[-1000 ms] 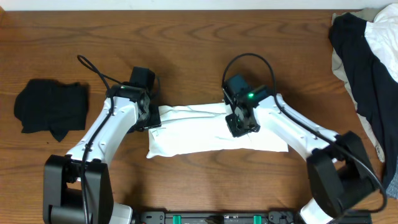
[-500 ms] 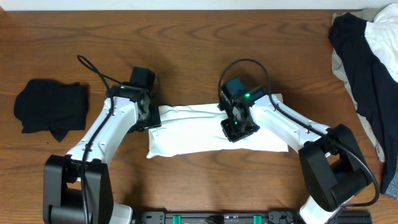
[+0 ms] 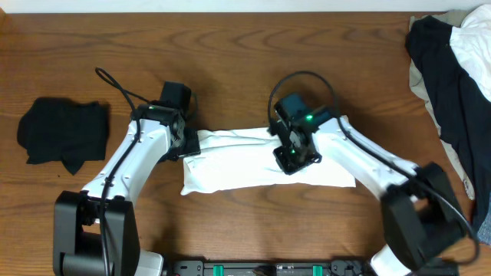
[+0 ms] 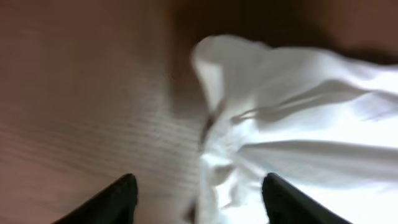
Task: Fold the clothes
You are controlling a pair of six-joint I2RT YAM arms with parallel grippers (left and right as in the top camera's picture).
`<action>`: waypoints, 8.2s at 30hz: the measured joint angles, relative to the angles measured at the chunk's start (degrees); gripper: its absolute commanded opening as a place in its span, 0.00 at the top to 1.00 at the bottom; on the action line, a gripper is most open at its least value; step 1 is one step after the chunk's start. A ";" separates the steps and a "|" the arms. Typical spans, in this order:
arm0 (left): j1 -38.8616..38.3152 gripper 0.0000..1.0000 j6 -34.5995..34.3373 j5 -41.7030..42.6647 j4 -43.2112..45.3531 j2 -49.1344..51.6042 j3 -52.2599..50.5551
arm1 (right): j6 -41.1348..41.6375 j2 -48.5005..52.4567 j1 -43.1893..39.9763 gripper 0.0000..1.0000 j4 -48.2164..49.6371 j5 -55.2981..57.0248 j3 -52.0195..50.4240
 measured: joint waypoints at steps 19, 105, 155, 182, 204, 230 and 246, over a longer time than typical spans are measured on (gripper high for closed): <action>0.00 0.30 -0.72 7.63 3.67 7.41 -0.02 | 1.95 -11.74 -3.67 0.68 -4.46 6.58 1.97; -16.85 0.89 -7.69 26.64 18.60 -6.49 4.57 | 6.21 -11.74 -24.48 0.68 -14.12 14.16 1.97; -9.14 0.61 -3.61 7.87 24.11 -1.22 5.03 | -12.09 -11.72 -20.15 0.52 -9.66 -24.85 1.68; -9.14 0.60 1.03 9.07 28.61 12.13 5.05 | 4.50 7.89 2.69 0.99 1.07 -7.32 -0.31; -12.76 0.67 1.25 9.62 21.79 14.80 4.68 | 15.28 7.89 2.25 0.95 -8.50 10.56 -0.46; -14.91 0.94 -6.32 8.33 1.18 9.01 2.64 | 10.58 7.74 -12.74 0.79 -4.13 11.17 1.88; -14.88 0.73 -6.49 0.87 5.25 -1.53 2.62 | -1.84 -1.81 -12.48 0.66 -3.61 -8.85 8.83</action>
